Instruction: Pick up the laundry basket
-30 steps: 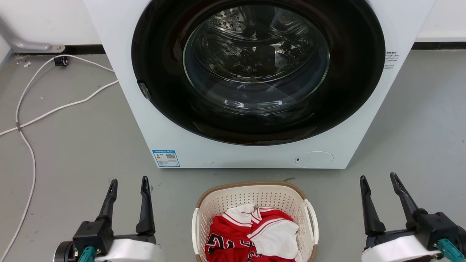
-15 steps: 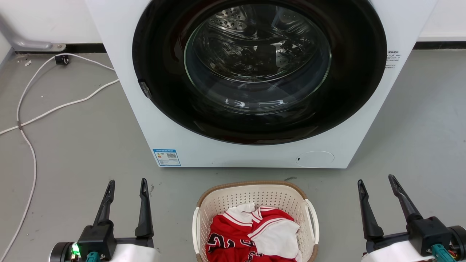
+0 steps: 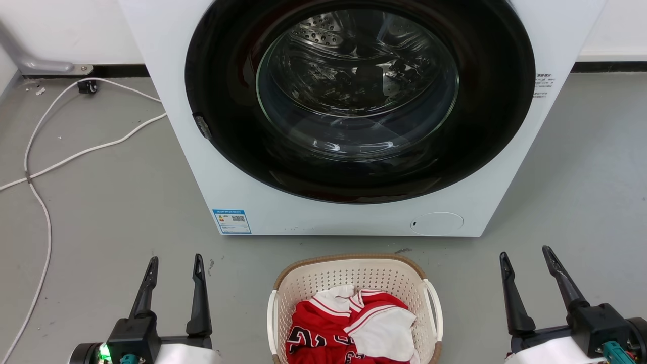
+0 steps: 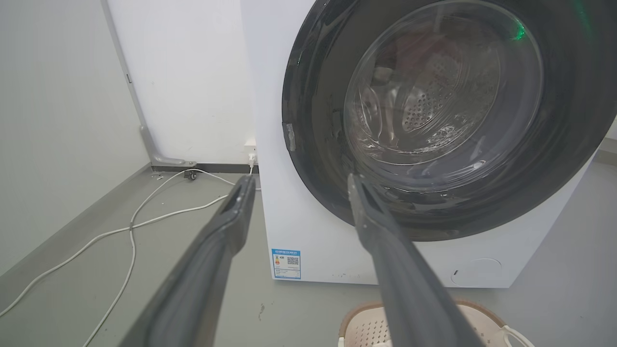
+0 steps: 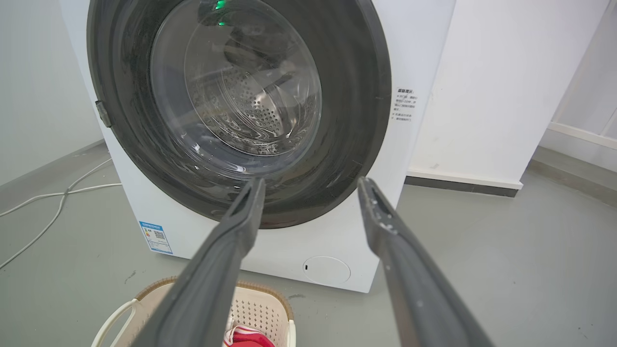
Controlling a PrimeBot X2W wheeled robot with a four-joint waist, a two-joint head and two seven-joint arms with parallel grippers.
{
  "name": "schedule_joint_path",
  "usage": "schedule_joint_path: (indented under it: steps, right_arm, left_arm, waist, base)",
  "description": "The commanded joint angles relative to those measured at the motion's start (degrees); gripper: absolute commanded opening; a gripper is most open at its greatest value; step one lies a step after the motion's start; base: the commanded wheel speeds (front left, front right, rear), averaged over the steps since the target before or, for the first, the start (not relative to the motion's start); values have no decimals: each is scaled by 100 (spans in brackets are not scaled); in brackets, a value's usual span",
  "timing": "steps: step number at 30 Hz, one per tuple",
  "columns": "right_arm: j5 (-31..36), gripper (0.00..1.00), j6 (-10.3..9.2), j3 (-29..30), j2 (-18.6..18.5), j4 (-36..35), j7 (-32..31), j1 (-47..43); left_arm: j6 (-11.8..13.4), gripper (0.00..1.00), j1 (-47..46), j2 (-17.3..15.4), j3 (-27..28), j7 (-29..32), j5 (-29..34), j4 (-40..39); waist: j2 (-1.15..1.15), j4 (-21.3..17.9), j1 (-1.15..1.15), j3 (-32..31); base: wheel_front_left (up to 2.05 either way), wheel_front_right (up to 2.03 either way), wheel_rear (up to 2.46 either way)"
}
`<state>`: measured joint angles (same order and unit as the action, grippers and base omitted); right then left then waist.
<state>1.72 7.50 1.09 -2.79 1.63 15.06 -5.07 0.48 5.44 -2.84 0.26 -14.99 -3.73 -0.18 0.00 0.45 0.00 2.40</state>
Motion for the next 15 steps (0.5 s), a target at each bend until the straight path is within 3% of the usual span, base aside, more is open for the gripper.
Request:
schedule_joint_path:
  steps: [1, 15]
  right_arm:
    - [-52, 100, -2, 7, -17, 0, 17, -78]
    - [-83, 100, -2, -23, -17, -49, 17, -6]
  left_arm:
    - [2, 100, 55, -7, 9, -29, -6, 17]
    - [40, 100, -42, -6, 44, -29, -70, -12]
  waist:
    - [0, 3, 0, 0]
    - [0, 13, 0, 87]
  base:
    - [0, 0, 0]
    - [0, 0, 0]
